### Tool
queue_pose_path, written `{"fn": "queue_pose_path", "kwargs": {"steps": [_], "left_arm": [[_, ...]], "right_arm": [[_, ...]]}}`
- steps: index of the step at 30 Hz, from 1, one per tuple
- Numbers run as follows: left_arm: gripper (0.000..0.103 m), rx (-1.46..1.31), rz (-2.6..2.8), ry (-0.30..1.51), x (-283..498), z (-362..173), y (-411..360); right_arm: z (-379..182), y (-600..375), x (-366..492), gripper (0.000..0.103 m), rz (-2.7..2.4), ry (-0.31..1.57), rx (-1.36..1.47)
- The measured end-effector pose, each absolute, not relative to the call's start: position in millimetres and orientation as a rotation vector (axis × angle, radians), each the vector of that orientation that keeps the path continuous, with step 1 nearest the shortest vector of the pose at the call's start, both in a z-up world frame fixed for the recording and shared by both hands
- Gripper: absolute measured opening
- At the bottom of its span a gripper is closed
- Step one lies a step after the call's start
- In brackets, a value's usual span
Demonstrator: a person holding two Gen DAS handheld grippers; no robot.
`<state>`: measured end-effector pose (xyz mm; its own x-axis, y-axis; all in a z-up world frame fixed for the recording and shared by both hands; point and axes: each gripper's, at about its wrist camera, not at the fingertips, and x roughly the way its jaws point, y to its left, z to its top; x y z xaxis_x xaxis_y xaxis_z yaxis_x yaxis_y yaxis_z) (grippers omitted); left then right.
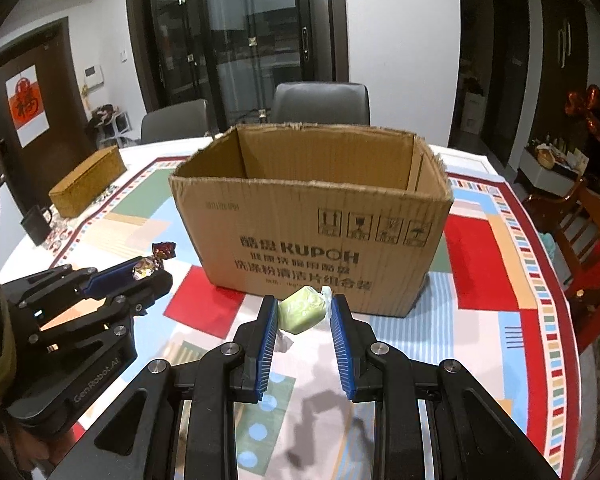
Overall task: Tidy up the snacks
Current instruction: 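Lift both held candies and carry them over the cardboard box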
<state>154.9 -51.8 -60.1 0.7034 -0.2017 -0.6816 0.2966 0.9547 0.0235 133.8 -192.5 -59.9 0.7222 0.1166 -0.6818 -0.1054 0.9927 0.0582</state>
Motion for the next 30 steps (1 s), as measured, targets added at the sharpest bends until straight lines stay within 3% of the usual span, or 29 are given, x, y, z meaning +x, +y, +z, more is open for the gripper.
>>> {"fn": "queue_pose_path", "kwargs": {"steps": [30], "left_arm": [[0.022,0.143,-0.319,0.632,182.4,-1.1,-69.8]], "right_arm": [[4.6,-211.3,148.1,0.028,0.082,0.609,0.025]]}}
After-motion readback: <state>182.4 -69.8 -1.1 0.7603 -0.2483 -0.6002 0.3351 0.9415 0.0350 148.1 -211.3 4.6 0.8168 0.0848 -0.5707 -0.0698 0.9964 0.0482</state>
